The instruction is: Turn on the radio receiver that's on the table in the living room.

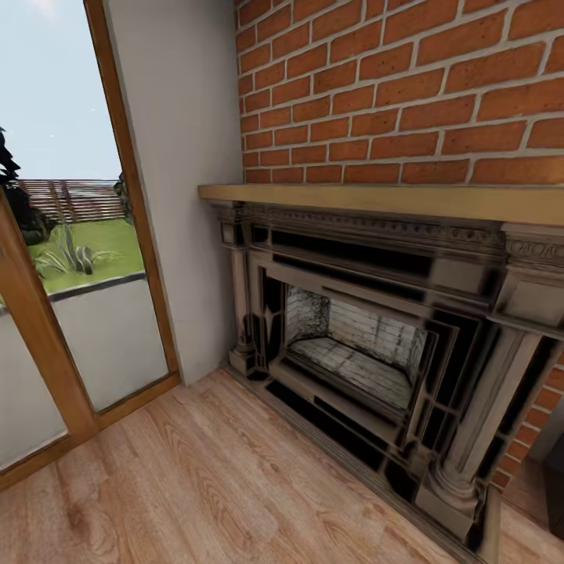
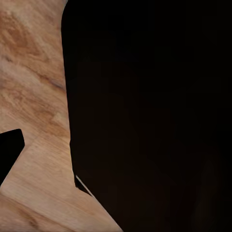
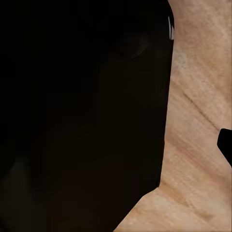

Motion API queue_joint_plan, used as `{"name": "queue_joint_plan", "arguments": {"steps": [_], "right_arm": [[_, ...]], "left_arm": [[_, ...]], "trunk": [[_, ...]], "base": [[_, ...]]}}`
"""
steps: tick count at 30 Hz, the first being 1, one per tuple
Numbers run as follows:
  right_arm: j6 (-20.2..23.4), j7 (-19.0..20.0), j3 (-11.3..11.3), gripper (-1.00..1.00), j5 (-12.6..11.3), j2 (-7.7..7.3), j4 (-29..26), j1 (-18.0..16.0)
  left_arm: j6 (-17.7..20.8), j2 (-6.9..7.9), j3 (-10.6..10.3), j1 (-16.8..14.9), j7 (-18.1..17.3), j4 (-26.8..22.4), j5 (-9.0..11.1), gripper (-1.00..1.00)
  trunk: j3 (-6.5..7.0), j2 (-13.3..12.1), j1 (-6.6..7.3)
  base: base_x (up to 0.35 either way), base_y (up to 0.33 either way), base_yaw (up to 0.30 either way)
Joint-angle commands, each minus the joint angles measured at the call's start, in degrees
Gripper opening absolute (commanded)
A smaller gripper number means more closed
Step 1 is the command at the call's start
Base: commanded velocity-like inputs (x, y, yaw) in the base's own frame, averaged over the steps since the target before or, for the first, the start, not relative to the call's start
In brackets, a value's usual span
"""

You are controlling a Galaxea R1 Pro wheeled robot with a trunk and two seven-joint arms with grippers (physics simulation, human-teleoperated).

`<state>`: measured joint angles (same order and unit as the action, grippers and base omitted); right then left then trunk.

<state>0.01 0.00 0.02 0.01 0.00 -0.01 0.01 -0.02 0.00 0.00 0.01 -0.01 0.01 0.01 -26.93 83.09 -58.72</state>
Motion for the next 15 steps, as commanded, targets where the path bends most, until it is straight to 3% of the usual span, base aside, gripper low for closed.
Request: {"name": "queue_joint_plan", "arguments": {"steps": [1,15], "right_arm": [[0.1,0.0,0.2,1.0,0.1,-0.12,-0.3,-0.3],[-0.5,-0.2,0.4,1.0,0.1,0.56,-3.4,-4.9]], "left_arm": [[-0.2,0.08,0.0,0.1,-0.1,0.3,0.1,1.0],[-0.4,0.12,0.0,0.1,-0.3,-0.4,0.1,1.0]], "trunk": [[0.0,0.0,-0.01],[0.0,0.0,-0.01]], "base": [[0.0,0.0,0.0],[0.0,0.0,0.0]]}}
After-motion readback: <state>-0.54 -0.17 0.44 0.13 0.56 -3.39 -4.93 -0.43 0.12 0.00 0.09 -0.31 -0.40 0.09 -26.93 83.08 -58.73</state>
